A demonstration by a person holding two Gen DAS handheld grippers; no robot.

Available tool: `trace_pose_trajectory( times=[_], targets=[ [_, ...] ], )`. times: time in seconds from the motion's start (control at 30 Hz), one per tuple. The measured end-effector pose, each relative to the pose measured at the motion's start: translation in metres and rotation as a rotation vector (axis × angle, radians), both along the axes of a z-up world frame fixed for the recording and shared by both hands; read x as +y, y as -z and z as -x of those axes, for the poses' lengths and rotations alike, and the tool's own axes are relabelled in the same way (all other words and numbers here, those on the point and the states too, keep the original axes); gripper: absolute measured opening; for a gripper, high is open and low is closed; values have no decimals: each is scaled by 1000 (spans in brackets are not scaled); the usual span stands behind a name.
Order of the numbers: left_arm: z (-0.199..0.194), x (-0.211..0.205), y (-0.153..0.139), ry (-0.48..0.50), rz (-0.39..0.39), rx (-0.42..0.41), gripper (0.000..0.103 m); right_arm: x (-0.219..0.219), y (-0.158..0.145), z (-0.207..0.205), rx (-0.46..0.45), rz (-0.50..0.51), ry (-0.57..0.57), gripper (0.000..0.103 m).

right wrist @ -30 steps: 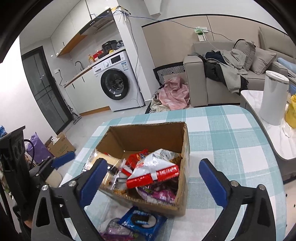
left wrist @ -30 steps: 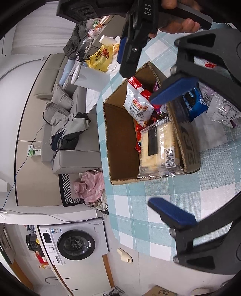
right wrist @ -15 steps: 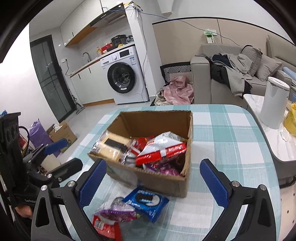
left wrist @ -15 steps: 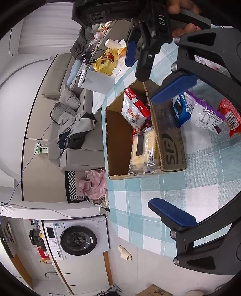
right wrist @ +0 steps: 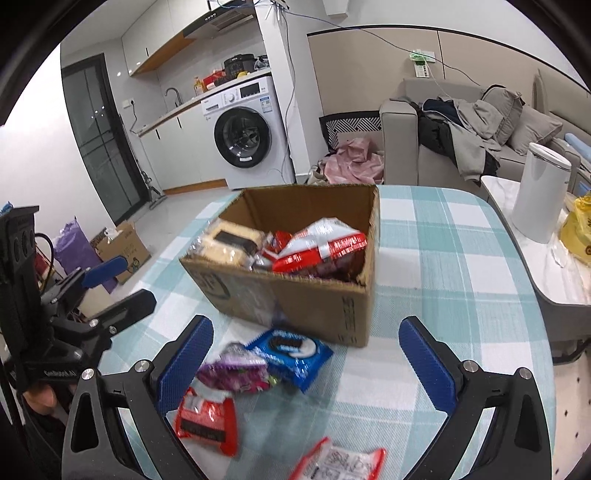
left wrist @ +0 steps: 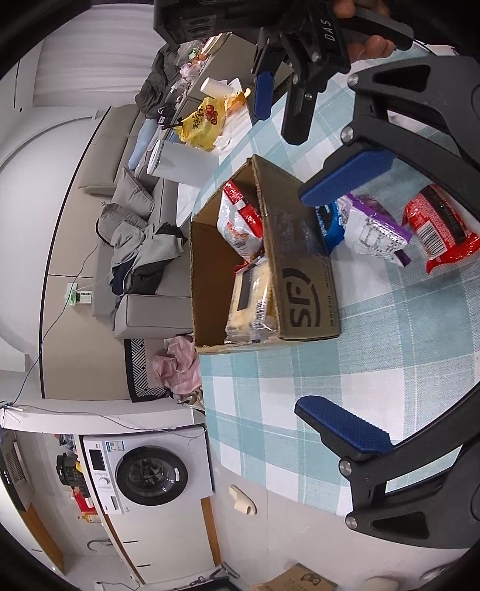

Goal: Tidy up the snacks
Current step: 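Withdraw both tools and move toward the red wafer and white square packs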

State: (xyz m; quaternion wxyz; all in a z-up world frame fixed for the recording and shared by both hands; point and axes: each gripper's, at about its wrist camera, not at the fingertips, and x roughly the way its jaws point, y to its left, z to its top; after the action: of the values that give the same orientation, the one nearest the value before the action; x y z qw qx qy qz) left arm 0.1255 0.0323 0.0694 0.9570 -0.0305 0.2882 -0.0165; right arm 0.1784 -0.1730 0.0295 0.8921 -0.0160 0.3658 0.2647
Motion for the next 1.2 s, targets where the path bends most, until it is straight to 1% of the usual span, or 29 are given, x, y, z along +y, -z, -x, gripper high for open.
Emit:
trace_pose_trajectory(
  times=[0.33, 0.8, 1.07, 1.2],
  targets=[
    [14, -7, 9, 10, -1, 23, 103, -18, 20, 19, 59, 36, 32, 102],
    [35, -13, 20, 17, -4, 54, 103, -36, 38, 43, 93, 73, 34, 102],
    [41, -20, 36, 31, 1, 105, 103, -40, 46, 46, 110, 95, 29, 102],
    [39, -27, 45, 43, -13, 128, 103, -37, 56, 45, 136, 120, 0, 102]
  ],
)
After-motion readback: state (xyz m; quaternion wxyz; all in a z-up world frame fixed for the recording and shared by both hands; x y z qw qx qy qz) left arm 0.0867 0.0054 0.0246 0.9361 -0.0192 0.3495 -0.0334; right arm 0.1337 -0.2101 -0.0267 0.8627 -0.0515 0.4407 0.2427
